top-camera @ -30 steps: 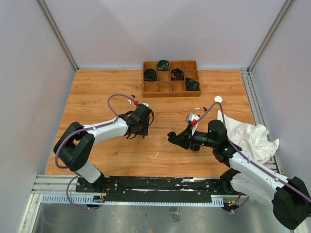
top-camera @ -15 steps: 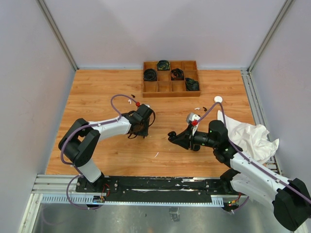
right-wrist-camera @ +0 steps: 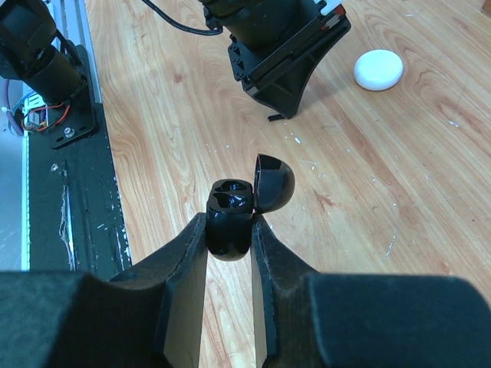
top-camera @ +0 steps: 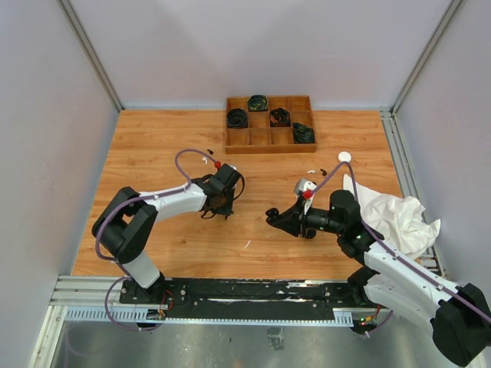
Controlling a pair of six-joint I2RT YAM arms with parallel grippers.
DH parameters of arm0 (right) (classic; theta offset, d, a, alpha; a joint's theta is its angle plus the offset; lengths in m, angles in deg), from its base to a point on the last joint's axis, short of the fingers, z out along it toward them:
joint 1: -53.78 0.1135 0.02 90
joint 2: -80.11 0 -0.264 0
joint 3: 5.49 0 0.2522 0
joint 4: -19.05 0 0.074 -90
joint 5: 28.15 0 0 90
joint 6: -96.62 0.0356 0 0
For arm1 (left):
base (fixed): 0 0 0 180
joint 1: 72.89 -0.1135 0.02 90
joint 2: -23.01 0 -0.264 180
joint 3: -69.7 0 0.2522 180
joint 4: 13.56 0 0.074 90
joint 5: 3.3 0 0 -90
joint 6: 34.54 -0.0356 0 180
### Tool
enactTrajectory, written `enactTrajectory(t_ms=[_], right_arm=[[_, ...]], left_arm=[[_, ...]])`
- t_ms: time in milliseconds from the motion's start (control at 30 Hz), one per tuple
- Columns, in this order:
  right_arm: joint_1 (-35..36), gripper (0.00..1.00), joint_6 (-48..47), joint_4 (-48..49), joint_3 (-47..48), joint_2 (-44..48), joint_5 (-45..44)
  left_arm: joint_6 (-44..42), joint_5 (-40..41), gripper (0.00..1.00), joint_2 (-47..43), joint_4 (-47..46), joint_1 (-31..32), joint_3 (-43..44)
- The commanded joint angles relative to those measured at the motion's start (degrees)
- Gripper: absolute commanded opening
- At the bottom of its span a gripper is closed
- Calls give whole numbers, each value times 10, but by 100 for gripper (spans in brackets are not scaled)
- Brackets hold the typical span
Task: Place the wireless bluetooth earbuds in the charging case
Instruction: Pick up the earbud from the center of the board, then place the earbud in the charging case.
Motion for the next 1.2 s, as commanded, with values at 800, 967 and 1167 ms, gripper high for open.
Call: enactTrajectory(t_ms=[800,967,1167], right_arm=[[10,1,5,273,66,-66,17],[10,1,29,406,59,-104,23],[10,5,34,541,70,-158,54]], left_arm=[[-96,-126,16,-369,-200,-2,-39],[-92,-198,15,-419,-284,-1,-64],[-88,-272,14,-459,-400,1,-104]])
